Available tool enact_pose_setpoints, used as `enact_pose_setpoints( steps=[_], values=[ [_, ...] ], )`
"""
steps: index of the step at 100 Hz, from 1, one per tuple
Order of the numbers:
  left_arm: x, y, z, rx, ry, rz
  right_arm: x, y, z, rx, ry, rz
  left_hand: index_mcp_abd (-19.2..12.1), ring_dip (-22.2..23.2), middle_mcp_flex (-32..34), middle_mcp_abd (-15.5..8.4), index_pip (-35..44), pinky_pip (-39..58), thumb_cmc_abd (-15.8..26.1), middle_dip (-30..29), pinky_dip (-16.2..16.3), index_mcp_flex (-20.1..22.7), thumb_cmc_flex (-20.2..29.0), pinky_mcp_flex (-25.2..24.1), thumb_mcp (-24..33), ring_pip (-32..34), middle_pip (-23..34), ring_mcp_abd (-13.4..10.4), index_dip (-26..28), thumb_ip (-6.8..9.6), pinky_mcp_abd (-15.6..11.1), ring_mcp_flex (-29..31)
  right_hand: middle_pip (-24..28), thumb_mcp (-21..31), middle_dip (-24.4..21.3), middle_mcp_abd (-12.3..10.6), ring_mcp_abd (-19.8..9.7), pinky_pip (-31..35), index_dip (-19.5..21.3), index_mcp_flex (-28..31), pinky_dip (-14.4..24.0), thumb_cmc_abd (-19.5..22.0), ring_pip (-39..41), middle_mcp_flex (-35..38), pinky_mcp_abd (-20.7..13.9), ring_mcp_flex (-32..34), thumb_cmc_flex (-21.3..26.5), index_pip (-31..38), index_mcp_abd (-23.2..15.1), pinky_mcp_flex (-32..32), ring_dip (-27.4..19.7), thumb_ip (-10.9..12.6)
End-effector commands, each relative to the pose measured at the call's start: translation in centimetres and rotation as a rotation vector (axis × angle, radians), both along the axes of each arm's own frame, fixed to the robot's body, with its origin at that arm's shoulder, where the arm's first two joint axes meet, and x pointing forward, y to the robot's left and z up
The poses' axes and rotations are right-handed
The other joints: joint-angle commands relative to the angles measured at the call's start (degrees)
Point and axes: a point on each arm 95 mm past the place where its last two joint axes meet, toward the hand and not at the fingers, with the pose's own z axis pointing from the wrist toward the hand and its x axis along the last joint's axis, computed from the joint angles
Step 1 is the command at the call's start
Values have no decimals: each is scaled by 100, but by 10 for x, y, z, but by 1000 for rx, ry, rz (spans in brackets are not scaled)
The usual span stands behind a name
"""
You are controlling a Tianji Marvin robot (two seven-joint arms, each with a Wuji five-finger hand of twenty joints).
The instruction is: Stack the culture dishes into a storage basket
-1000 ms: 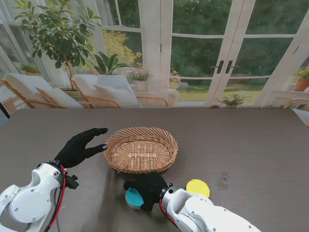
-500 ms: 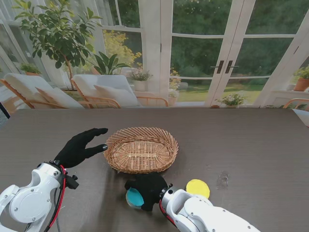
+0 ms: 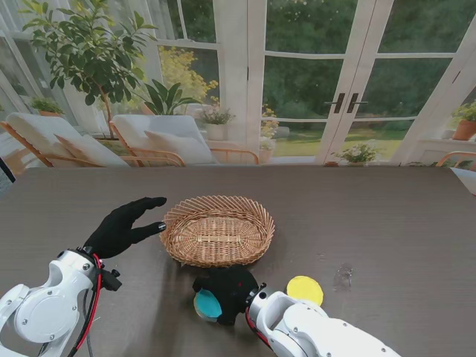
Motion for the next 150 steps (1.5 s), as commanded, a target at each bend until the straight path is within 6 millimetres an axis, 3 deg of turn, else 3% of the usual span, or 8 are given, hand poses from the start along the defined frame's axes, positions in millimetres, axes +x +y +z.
enact_pose_setpoints(
  steps=[1, 150],
  values=[
    [-1, -2, -2, 1, 15, -13, -2, 1, -4, -10, 12, 4, -52, -15, 48, 16, -22, -124, 327, 18, 70, 66, 175, 19, -100, -37, -20, 56, -19, 178, 69, -39, 137, 309, 56, -65, -133, 272, 227, 228, -189, 127, 174, -264, -167, -83, -64, 753, -371, 94, -17, 207],
    [0, -3, -2, -6, 33, -23, -1, 2, -8, 2, -4, 4, -45, -11, 63, 33, -24, -128, 333, 27, 66, 59, 182, 38, -99, -35, -16, 64, -18, 178, 96, -27, 142, 140, -22, -30, -79, 232, -128, -525, -190, 461, 101, -701, -214, -308, -720, 427, -141, -84, -139, 72]
  ],
)
